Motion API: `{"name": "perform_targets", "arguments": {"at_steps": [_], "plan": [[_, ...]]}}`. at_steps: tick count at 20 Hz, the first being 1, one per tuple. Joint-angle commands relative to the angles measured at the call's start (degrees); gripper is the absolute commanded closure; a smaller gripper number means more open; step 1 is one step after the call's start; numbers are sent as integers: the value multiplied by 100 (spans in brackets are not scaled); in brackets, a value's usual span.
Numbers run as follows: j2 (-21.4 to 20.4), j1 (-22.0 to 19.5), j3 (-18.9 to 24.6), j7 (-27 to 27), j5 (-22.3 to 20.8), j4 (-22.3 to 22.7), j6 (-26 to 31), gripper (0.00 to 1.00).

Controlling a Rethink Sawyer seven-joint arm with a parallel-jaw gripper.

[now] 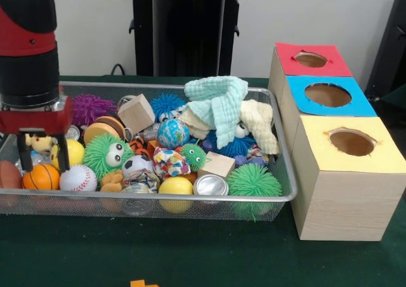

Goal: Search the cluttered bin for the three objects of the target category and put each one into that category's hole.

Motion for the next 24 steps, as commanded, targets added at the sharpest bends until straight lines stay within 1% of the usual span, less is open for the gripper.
{"name": "perform_targets", "arguments": {"at_steps": [1, 3, 5, 12, 19, 24], "plan": [[-277, -24, -451, -283, -162, 511, -90, 0], [-186, -181, -406, -687, -116, 384, 118, 0], [-224, -270, -378, -924, -77, 338, 289, 0], [89, -490, -193, -1422, 3, -18, 559, 0], [111, -545, -150, -1531, -77, -122, 620, 0], [127, -497, -250, -1182, -267, 73, 184, 0]]}}
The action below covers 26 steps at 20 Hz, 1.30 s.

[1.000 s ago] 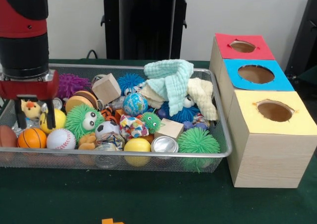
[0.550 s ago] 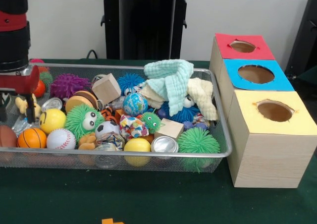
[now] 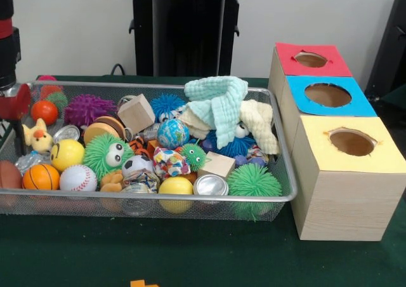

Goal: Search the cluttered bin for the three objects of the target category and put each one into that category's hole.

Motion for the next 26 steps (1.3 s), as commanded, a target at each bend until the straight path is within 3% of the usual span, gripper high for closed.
{"name": "perform_targets", "arguments": {"at_steps": [1, 16, 26], "plan": [[186, 82, -169, -1085, -288, 79, 104, 0], [-274, 350, -751, 57, -503, 1083, -869, 0], [-278, 427, -977, 14, -339, 1177, -1106, 0]]}}
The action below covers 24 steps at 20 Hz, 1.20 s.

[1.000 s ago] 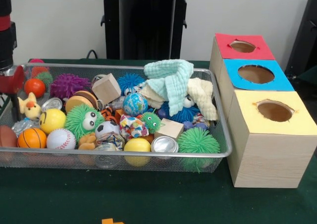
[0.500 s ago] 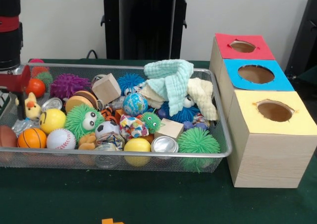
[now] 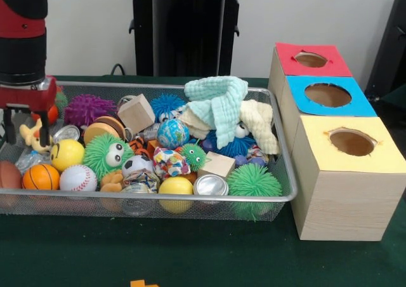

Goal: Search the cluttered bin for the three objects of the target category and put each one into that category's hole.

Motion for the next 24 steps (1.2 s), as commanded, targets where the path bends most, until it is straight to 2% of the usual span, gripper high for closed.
{"name": "perform_targets", "arguments": {"at_steps": [1, 8, 11, 14, 16, 21, 24], "plan": [[9, 125, -323, 32, -218, 421, -249, 0], [278, 264, -487, 205, -257, 267, -429, 0], [490, 437, -721, 665, -376, 199, -926, 0], [627, 540, -850, 703, -263, 99, -926, 0], [660, 514, -906, 661, -184, 82, -1000, 0], [1035, 451, -1023, 602, -140, -163, -1290, 0], [1110, 445, -1095, 552, -77, -289, -1278, 0]]}}
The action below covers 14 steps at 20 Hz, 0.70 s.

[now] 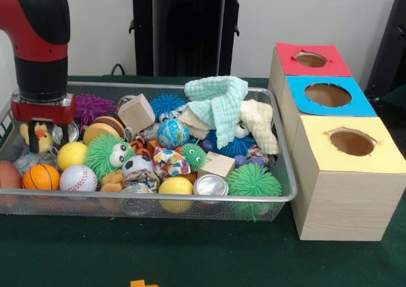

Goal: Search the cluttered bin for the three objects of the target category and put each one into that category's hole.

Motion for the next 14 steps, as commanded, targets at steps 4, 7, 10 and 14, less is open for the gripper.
{"name": "perform_targets", "arguments": {"at_steps": [4, 7, 10, 14], "plan": [[771, 39, -266, 486, -22, -583, -378, 0], [949, 68, -331, 533, 5, -734, -423, 0], [1078, 196, -533, 826, 0, -781, -663, 0], [1112, 476, -932, 1336, 112, -690, -987, 0]]}}
